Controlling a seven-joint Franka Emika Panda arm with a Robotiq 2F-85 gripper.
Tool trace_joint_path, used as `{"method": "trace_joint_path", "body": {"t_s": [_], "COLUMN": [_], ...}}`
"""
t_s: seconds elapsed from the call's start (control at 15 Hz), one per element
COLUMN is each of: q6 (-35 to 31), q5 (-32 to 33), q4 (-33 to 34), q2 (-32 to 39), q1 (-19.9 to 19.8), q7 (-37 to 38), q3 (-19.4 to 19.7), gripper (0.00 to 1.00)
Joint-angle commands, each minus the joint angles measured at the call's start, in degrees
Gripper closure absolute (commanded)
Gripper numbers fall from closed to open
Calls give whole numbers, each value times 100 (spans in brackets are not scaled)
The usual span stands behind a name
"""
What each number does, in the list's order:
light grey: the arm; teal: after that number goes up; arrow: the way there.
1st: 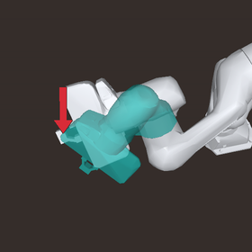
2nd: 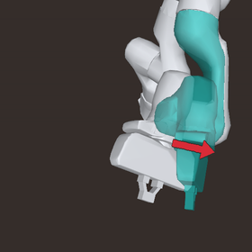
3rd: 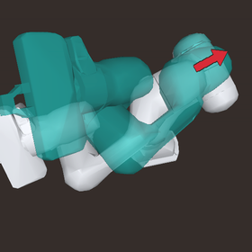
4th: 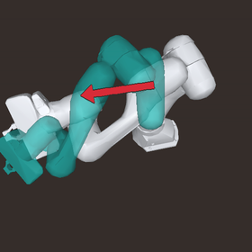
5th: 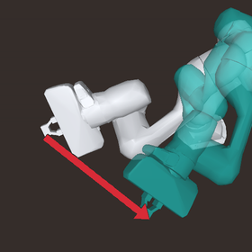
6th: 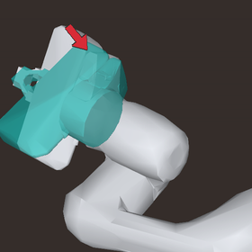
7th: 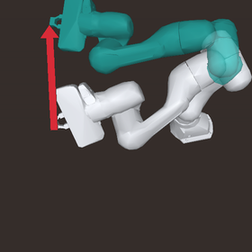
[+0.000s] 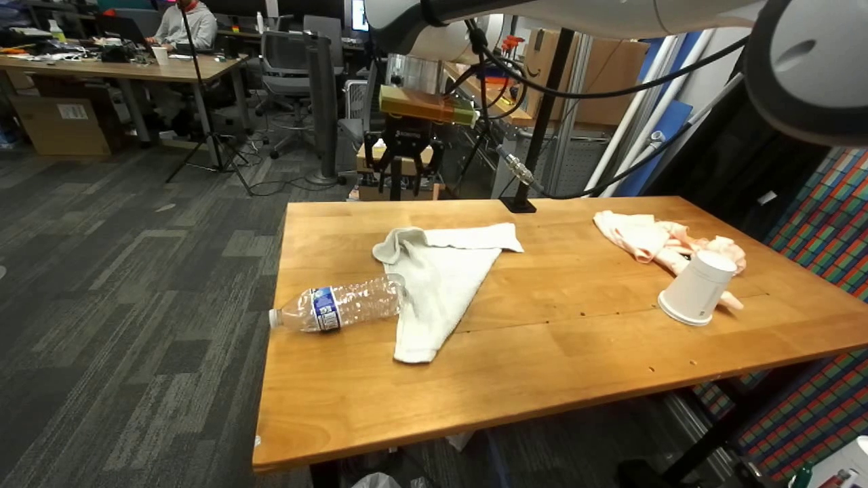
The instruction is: Fold the towel diagonally twice
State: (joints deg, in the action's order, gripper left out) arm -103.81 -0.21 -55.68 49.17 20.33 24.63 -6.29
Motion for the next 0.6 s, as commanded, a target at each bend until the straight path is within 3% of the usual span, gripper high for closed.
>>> {"method": "trace_joint_path", "body": {"t_s": [0.0, 0.2, 0.53], "q6": [-79, -712, -2447], "q5": [96, 189, 819], "q4": [-297, -1103, -2480], "q2": [-337, -894, -1828], "q1": [-115, -230, -186], "q7": [80, 90, 270], "q3": [178, 425, 885], "gripper": [2, 0, 0]}}
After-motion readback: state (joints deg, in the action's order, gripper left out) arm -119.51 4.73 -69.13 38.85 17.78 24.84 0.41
